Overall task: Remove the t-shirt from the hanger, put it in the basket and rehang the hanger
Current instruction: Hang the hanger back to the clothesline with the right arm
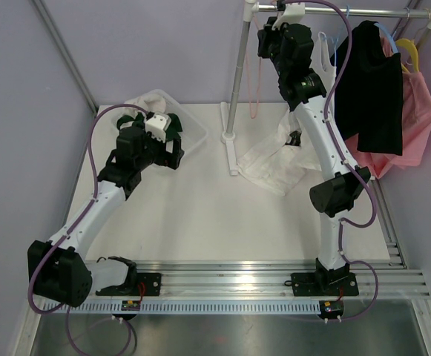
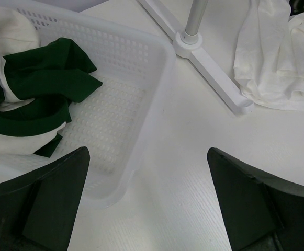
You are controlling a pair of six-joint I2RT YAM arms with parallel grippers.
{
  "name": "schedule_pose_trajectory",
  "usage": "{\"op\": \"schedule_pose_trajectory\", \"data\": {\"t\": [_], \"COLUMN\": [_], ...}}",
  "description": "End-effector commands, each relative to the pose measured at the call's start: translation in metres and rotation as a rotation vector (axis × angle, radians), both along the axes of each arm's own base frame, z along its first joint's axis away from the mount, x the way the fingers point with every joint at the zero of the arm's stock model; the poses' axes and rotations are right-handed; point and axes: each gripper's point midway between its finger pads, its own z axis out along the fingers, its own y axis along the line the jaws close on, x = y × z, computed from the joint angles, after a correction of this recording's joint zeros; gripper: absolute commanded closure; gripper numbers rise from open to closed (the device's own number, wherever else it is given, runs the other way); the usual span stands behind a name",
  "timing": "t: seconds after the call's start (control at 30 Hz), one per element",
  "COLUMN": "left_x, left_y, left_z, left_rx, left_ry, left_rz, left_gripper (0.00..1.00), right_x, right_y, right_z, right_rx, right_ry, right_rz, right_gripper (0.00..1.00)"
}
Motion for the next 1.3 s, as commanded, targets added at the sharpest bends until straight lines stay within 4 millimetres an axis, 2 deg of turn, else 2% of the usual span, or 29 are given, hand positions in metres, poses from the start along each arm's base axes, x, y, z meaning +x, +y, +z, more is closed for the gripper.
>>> {"op": "schedule_pose_trajectory", "data": {"t": [0.0, 0.13, 0.3, 0.53, 0.67, 0.97, 1.1, 1.27], "left_x": [0.0061, 0.0070, 0.0071, 0.0076, 0.0075, 0.0077, 0.0077, 0.0075], "left_y": [-0.0009, -0.0016, -0.0013, -0.0018, -0.0021, -0.0027, -0.0027, -0.0030], "left_z": [0.0089, 0.0089, 0.0071, 0.0057, 0.0069, 0.0045, 0.0045, 0.0050], "left_rx": [0.014, 0.020, 0.026, 0.030, 0.031, 0.034, 0.036, 0.037], "left_ry": [-0.040, -0.040, -0.036, -0.033, -0.037, -0.032, -0.033, -0.035], "left_rz": [0.003, 0.004, 0.006, 0.006, 0.006, 0.004, 0.004, 0.004], "left_gripper": [0.01, 0.01, 0.01, 0.01, 0.01, 0.01, 0.01, 0.01], "right_x": [-0.0041, -0.0054, -0.0068, -0.0077, -0.0079, -0.0071, -0.0091, -0.0119], "right_y": [-0.0063, -0.0086, -0.0116, -0.0110, -0.0121, -0.0123, -0.0121, -0.0136], "right_z": [0.0106, 0.0072, 0.0074, 0.0066, 0.0071, 0.0055, 0.0064, 0.0079], "right_rx": [-0.015, -0.037, -0.039, -0.042, -0.042, -0.043, -0.043, -0.043], "right_ry": [-0.024, -0.017, -0.015, -0.013, -0.013, -0.010, -0.010, -0.011], "right_rz": [-0.014, -0.018, -0.031, -0.029, -0.031, -0.034, -0.032, -0.031], "right_gripper": [0.97, 0.96, 0.88, 0.88, 0.80, 0.76, 0.66, 0.62]}}
